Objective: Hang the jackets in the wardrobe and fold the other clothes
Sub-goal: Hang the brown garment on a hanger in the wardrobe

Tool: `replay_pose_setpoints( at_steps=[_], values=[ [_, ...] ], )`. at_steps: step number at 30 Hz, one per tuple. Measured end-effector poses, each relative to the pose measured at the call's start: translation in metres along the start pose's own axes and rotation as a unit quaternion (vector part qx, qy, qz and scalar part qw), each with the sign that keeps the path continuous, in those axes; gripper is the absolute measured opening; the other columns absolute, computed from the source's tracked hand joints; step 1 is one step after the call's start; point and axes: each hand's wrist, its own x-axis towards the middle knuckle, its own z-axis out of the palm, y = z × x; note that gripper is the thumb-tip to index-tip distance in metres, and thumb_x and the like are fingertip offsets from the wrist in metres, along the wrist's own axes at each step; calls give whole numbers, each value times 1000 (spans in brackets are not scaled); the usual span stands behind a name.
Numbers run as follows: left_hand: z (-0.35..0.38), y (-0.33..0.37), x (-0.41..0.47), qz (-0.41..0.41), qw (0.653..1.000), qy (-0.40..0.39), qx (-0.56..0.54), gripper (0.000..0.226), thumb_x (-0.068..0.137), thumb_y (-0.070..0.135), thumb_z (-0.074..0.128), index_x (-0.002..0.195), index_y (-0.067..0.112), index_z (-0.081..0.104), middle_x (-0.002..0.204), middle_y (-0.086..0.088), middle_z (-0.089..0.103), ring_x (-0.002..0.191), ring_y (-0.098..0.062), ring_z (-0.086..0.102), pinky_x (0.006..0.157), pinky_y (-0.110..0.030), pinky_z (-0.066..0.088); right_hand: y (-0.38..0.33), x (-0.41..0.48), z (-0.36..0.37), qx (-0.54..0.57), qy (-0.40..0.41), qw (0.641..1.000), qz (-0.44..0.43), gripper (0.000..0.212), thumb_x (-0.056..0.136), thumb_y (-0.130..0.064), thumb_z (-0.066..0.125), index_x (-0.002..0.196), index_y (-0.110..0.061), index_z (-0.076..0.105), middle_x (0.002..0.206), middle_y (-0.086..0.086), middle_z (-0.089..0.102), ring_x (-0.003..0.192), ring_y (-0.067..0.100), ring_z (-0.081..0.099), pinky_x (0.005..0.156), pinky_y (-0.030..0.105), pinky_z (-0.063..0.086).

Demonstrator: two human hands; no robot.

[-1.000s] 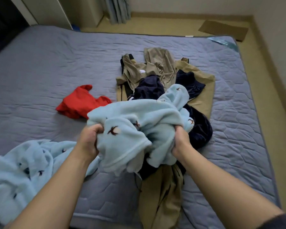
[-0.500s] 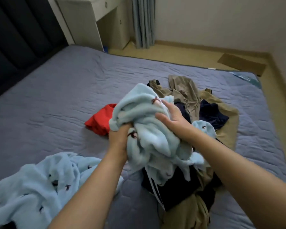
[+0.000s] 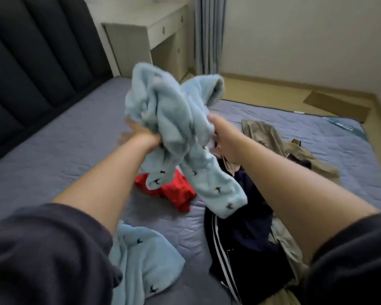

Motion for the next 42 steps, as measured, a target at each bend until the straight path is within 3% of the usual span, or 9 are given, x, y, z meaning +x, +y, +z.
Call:
replay_pose_setpoints(
  at_steps=[3,6,12,23,27,31,34,36,42],
  values=[
    [53,-58,-25,-49,987,-129,82,107,85,32,65,147,4,-17,156,-22,9,142,-36,17,116,-43,20,80,-20,-53,-116,48,988,92,49,97,-39,48,142,-22,38,141,-2,42,111,18,51,84,40,44],
    [110,-100,-62,-39,966,-189,175,89,84,32,62,148,3,7,148,-23,28,132,-39,34,109,-44,33,163,-47,-105,-176,62,960,210,56,96,-39,51,146,-22,33,149,1,35,133,27,38,96,47,40],
    [223,-129,-135,42,914,-313,254,61,81,33,53,137,19,33,135,-8,46,121,-31,46,103,-51,36,273,-101,-160,-277,78,918,272,42,93,-32,53,126,-4,55,111,14,61,100,28,59,72,35,50],
    [393,-162,-199,245,877,-245,333,84,82,36,69,146,38,16,156,-11,7,144,-30,11,109,-43,29,410,-113,-191,-274,159,927,203,59,81,-17,67,136,-18,44,127,3,53,122,21,50,89,24,40],
    [411,-173,-192,265,949,-145,88,6,89,16,57,93,20,61,107,1,60,98,-19,57,81,-28,45,430,-121,-197,-258,173,938,156,12,82,-18,67,87,-22,57,87,-7,60,89,13,57,73,22,40],
    [381,-162,-188,60,973,-148,-168,17,96,11,46,82,16,54,77,-1,58,79,-21,52,71,-27,42,414,-137,-205,-141,213,961,105,30,82,-16,68,109,-21,56,113,2,56,95,14,56,82,23,45],
    [328,-123,-188,-75,869,-235,-429,29,101,18,35,99,15,64,110,-14,65,105,-28,59,96,-37,47,384,-138,-203,-247,188,948,74,74,78,-18,71,141,-28,32,142,-1,34,129,18,38,105,31,36],
    [277,-96,-186,-86,805,-292,-509,46,100,25,32,88,14,75,96,-10,73,89,-22,69,75,-27,56,357,-129,-190,-339,146,928,39,93,77,-26,73,148,-36,15,155,-8,17,141,18,21,113,41,29],
    [119,-50,-176,-15,810,-247,-532,43,94,28,39,67,16,71,67,-5,69,60,-16,68,56,-22,54,234,-87,-88,-269,188,943,-49,79,75,-51,50,147,-31,24,159,-3,11,144,27,13,112,48,18]
  ],
)
